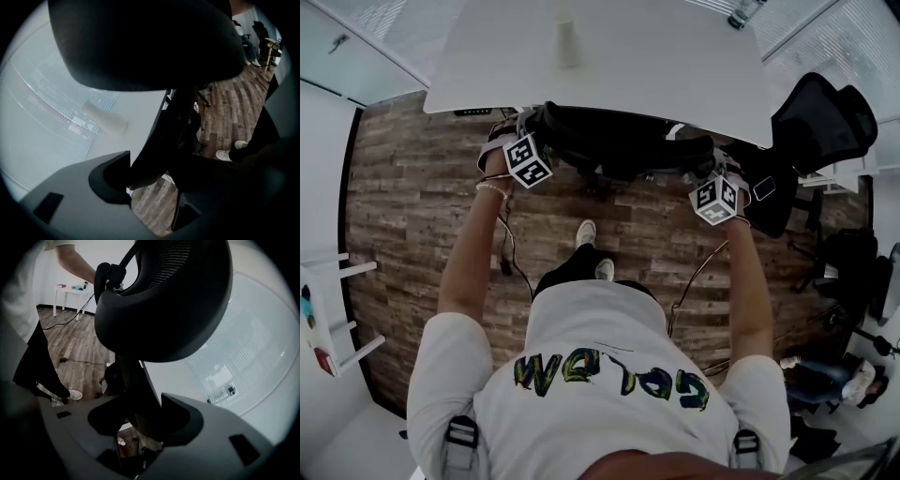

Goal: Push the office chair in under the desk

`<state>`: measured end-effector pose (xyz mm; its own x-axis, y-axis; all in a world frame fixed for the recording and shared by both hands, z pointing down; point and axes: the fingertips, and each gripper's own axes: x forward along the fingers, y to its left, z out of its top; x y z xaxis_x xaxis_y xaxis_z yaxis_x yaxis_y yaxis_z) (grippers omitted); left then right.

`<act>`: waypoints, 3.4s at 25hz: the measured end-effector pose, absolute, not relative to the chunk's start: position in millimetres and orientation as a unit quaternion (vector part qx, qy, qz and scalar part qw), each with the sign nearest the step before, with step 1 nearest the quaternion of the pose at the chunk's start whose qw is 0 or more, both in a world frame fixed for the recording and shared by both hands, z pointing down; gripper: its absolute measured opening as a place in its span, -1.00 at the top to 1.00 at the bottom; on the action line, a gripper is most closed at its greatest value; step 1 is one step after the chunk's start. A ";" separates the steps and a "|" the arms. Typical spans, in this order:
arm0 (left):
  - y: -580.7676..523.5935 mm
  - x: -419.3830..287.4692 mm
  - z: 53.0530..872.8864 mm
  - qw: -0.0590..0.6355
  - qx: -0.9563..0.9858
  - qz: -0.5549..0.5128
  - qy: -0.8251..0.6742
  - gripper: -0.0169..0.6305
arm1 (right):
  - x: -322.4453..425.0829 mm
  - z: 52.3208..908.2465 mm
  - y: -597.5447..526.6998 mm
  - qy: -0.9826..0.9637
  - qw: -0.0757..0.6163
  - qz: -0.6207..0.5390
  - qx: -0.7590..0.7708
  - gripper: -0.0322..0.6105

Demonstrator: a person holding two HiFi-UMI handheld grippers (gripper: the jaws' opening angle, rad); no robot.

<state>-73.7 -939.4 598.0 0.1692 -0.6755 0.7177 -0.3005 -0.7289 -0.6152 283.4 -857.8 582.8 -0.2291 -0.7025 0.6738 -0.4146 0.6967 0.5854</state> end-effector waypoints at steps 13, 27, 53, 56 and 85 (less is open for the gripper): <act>-976.0 -67.3 596.2 0.174 -0.745 -0.552 0.330 0.17 | 289.4 582.3 -892.7 -0.764 0.510 -0.140 0.370 0.22; -989.9 -63.8 596.2 0.176 -0.741 -0.559 0.329 0.18 | 294.2 583.5 -909.3 -0.758 0.522 -0.137 0.366 0.21; -943.9 -65.3 543.0 0.129 -0.779 -0.447 0.422 0.10 | 306.4 530.1 -873.8 -0.770 0.418 -0.073 0.477 0.20; -920.0 -60.4 521.9 0.090 -0.802 -0.387 0.446 0.23 | 306.5 510.3 -858.7 -0.787 0.348 -0.029 0.510 0.30; -764.4 18.2 319.6 -0.008 -0.881 -0.014 0.473 0.90 | 184.5 308.8 -728.8 -0.833 0.070 -0.017 0.548 0.84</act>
